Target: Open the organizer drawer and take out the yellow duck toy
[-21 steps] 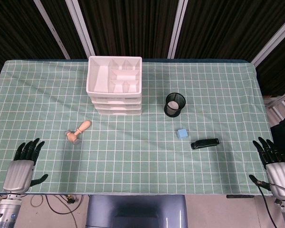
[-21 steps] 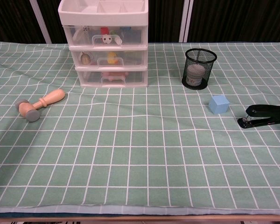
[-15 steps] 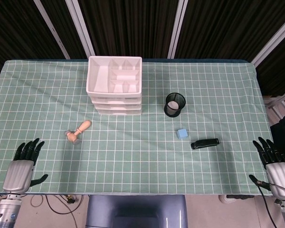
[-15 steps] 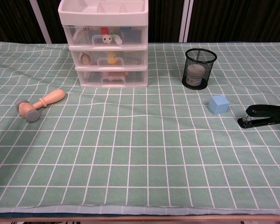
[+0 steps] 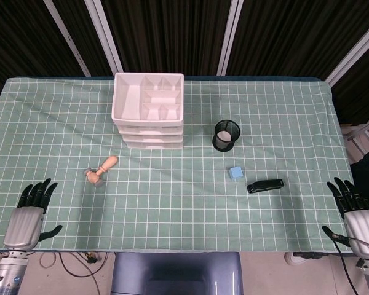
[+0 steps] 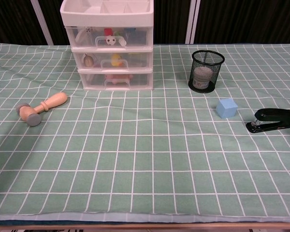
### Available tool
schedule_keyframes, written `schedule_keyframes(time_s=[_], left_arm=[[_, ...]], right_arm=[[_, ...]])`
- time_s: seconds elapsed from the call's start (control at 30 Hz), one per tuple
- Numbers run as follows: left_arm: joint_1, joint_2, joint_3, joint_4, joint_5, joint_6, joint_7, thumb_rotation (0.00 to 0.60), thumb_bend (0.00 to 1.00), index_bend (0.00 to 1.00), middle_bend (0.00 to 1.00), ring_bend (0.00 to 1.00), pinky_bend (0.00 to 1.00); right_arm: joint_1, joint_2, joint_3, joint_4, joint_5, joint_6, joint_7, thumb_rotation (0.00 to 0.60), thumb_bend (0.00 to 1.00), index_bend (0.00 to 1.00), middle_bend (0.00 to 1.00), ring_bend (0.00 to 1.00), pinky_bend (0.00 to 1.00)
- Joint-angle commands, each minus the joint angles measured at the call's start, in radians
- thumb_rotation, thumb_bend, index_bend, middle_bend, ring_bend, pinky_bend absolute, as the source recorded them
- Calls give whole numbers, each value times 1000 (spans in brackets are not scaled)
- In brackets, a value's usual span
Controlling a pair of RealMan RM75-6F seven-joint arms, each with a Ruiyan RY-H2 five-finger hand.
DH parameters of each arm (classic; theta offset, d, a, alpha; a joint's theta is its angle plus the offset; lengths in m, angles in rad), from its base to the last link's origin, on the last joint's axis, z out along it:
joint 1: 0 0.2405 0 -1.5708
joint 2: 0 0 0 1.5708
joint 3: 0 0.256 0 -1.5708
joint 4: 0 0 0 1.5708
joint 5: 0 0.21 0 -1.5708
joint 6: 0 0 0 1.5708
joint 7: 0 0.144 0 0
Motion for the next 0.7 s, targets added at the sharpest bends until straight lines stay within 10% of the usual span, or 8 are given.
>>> schedule_keyframes(time_s=[0.03,0.3,0.7], left_arm=[[-5,-4,-7,-7,-7,-4,-3,600,65,0,51,76,186],[-71,-59,-116,-39,-78,-35,-20,600,359,115,703,736,814],[-299,-258,-314,2,-294,-212,64,600,426,150,976,997,1000]], right_arm=[[-1,0,2,0,6,0,3,600,32,0,0,0,226],[2,3,9,5,24,-10,23,600,31,0,0,0,226],[7,1,11,-1,38,-26,37,600,32,0,0,0,226]])
